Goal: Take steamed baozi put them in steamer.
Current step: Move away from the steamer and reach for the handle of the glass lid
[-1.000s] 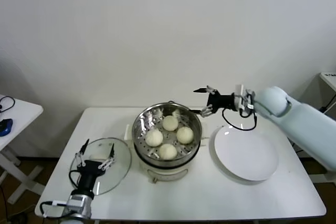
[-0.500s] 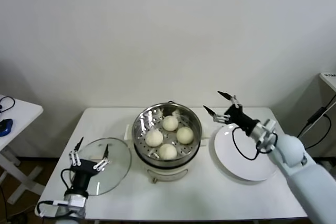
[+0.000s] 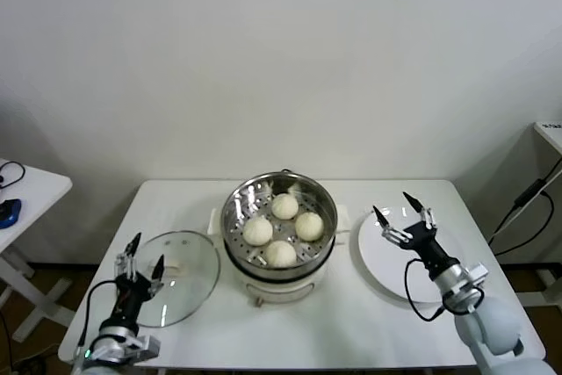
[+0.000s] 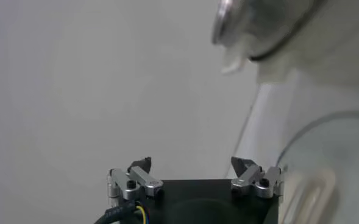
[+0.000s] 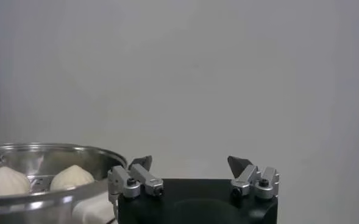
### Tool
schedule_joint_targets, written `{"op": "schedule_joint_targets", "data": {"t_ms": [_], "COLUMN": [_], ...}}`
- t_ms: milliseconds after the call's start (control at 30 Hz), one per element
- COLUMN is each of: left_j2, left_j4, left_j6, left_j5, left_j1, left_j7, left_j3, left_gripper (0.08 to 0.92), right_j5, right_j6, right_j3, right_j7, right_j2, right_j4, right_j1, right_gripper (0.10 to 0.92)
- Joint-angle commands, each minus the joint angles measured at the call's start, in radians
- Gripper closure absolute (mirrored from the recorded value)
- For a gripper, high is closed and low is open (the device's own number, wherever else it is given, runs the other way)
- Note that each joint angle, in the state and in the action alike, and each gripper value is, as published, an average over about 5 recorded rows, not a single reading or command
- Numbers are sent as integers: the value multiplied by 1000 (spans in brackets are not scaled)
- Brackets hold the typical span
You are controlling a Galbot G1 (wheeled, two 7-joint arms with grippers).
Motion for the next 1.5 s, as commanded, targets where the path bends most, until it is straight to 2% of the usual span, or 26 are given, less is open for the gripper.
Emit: {"op": "schedule_joint_targets", "data": {"t_ms": [33, 367, 900, 1500], "left_j2": [-2, -14, -9, 19], "left_j4": [128, 207, 319, 409], "left_j6": [-8, -13, -37, 19], "left_j5": [458, 459, 458, 407], "left_j1": [-30, -60, -171, -262], "left_j7": [-60, -74, -72, -99], "left_j3": [-10, 15, 16, 45], "left_gripper": [177, 177, 177, 177], "right_j5": [-18, -30, -42, -89], "right_j6": [21, 15, 13, 16], "right_j3": [77, 77, 78, 84], "right_j7": [27, 24, 22, 16], "right_j2": [66, 62, 58, 84], "right_j4": [14, 1, -17, -23], "right_j1": [-98, -76, -64, -61], "right_gripper": [203, 203, 203, 203]}}
